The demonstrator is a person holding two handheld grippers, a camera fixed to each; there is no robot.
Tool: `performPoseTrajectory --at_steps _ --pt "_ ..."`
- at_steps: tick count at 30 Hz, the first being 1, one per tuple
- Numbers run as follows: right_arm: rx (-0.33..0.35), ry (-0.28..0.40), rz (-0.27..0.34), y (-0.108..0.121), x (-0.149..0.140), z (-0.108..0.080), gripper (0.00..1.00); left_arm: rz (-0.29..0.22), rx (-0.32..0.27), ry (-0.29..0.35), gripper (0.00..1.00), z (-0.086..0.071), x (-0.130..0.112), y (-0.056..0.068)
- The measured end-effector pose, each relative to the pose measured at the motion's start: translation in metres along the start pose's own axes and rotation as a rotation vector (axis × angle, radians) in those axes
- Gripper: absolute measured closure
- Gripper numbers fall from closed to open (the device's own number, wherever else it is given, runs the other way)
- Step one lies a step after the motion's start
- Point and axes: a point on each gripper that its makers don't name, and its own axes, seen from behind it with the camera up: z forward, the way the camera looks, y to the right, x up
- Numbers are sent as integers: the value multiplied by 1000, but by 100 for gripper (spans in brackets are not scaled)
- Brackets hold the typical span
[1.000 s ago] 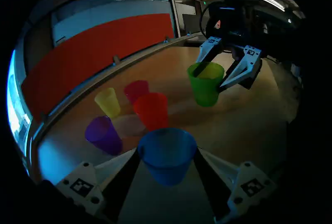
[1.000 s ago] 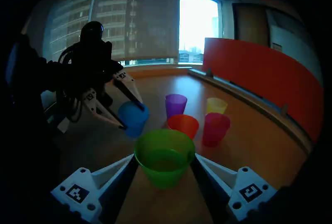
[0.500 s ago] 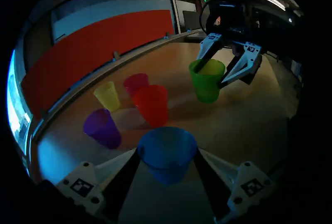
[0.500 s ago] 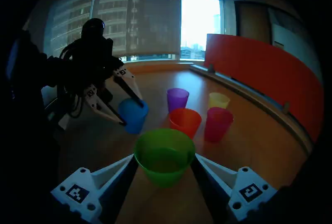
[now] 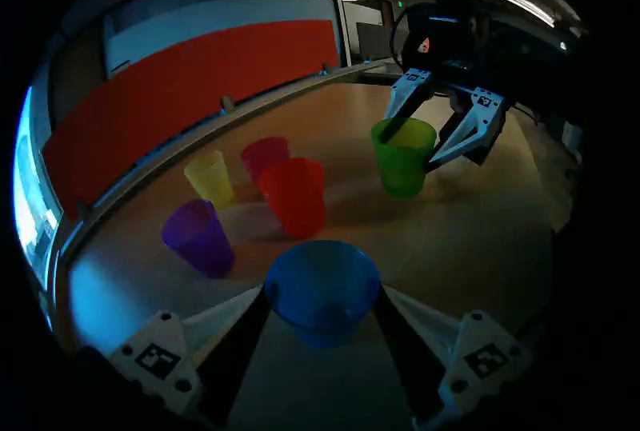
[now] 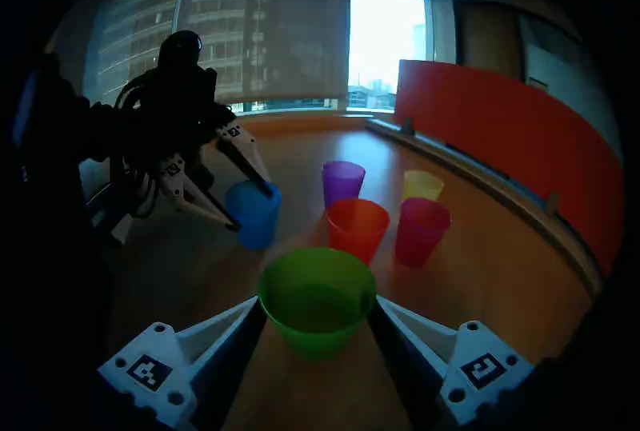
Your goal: Pour water
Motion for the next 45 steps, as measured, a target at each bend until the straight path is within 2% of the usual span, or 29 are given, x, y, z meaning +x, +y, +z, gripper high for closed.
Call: performPoseTrajectory --at_steps 12,27,45 --pt "0 -15 -7 -2 -4 1 11 -17 2 -13 13 -6 -10 -1" --pt "1 -33 -4 -1 -12 4 10 -81 -6 -48 13 -4 -26 -9" --pt "2 -63 -6 1 -29 10 10 -77 -9 -113 13 -11 -49 -5"
